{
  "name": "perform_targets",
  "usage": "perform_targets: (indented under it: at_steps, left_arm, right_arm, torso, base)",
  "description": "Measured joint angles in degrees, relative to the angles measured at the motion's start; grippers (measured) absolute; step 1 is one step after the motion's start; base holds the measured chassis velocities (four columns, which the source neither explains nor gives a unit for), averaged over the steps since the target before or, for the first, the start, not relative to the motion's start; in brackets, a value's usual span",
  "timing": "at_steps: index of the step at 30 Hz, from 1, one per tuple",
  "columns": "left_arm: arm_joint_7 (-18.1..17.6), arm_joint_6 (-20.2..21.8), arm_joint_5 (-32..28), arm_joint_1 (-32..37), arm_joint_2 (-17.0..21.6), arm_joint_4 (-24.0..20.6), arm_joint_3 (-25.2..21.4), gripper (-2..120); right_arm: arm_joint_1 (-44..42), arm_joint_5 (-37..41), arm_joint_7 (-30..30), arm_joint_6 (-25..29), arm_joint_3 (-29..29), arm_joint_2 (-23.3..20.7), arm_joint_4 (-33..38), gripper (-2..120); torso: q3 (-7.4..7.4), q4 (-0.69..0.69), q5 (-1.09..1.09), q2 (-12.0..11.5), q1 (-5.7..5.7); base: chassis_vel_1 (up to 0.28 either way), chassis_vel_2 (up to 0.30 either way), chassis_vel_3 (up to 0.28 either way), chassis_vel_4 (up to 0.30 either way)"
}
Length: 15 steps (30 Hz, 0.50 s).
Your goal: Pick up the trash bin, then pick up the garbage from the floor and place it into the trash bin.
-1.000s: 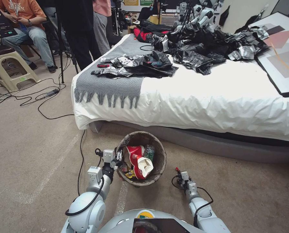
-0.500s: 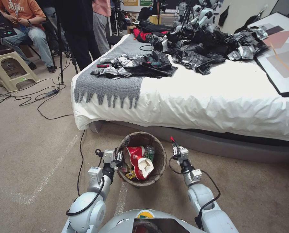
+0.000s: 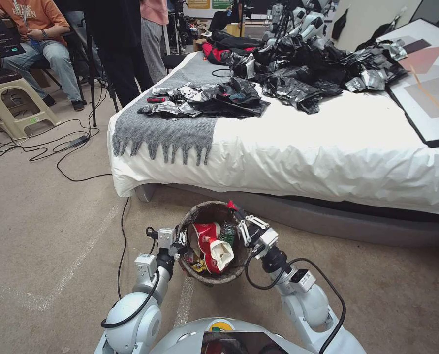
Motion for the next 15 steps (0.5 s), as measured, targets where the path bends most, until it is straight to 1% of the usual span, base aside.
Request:
perform_targets:
  at_steps: [5,8,13,15]
  left_arm:
    - [0.0,0.0,0.1,0.0,-0.1,0.0,0.1,6]
    - [0.0,0.0,0.2,0.1,-0.2,-0.1,0.2,6]
    - [0.0,0.0,0.2,0.1,-0.2,-0.2,0.2,6]
    - [0.0,0.0,0.2,0.1,-0.2,-0.2,0.2,6]
  right_arm:
    - [-0.3,-1.0,-0.6,0.1,-1.3,-0.1,-1.9,0]
    - [-0.4,-2.3,-0.7,0.6,-2.6,0.1,-4.7,0]
    - [-0.1,-3.0,-0.4,0.6,-3.2,0.4,-7.0,1]
    - [0.1,-3.2,-0.2,0.6,-3.4,0.5,-8.0,10]
  torso:
    - [0.0,0.0,0.0,0.0,0.0]
    - [0.0,0.0,0.0,0.0,0.0]
    - [0.0,0.0,0.0,0.0,0.0]
    - [0.0,0.0,0.01,0.0,0.0]
  base:
    - [0.0,0.0,0.0,0.0]
    - [0.0,0.0,0.0,0.0]
    - [0.0,0.0,0.0,0.0]
    - [0.0,0.0,0.0,0.0]
